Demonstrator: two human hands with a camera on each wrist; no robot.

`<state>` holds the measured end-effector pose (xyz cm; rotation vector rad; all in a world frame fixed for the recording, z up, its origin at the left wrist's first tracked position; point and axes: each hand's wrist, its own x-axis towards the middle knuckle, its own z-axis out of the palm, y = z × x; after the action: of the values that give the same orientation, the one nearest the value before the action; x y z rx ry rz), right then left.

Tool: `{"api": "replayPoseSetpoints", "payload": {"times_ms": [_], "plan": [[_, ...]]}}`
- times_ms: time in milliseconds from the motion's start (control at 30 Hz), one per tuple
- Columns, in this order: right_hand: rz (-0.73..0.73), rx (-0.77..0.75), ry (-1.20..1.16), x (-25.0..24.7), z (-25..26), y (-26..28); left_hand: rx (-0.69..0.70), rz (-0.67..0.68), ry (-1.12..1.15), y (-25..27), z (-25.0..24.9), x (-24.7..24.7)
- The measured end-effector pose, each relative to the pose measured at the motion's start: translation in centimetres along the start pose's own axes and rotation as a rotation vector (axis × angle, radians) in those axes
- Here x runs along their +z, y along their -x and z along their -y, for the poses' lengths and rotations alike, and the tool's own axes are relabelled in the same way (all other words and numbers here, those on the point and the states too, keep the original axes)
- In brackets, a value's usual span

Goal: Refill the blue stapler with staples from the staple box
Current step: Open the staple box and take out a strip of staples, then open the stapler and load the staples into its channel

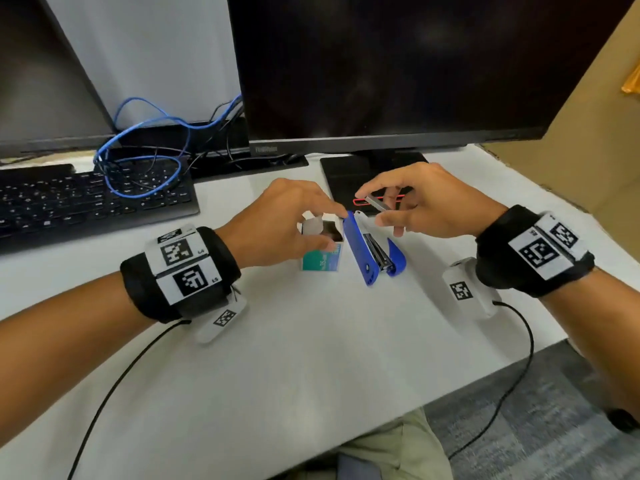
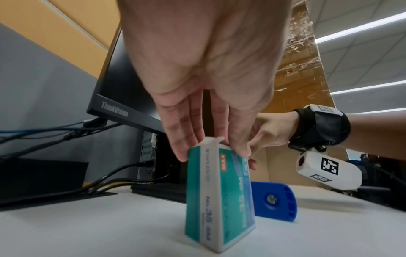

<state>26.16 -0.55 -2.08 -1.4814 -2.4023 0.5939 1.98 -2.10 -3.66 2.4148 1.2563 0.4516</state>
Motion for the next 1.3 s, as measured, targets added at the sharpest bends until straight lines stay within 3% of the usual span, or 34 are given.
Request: {"api": "replayPoseSetpoints", "payload": {"times_ms": [467, 700, 833, 1000, 1133, 1300], "plan": [[0.013, 0.051, -0.012, 2.4, -1.9, -1.5, -0.146, -0.096, -0.234, -1.4, 1.3, 0.3], [0.073, 0.087, 0.074, 2.3, -1.4, -1.7, -0.210, -0.096, -0.204, -2.8, 2.0, 0.3], [0.034, 0.152, 0.074, 2.9, -1.3, -1.9, -0.204, -0.092, -0.208, -2.7, 1.8, 0.3], [0.163, 0.303, 0.206, 3.4, -1.0, -2.1, -0.188, -0.073, -0.258, -2.1, 1.5, 0.2], [0.223, 0.360, 0.195, 3.4, -0.7, -2.3, -0.075, -0.107, -0.307, -1.1, 0.1, 0.3], [0.173, 0.342, 0.174, 4.1, 0.2, -2.0, 0.014, -0.077, -0.297, 0.0, -1.4, 1.1]]}}
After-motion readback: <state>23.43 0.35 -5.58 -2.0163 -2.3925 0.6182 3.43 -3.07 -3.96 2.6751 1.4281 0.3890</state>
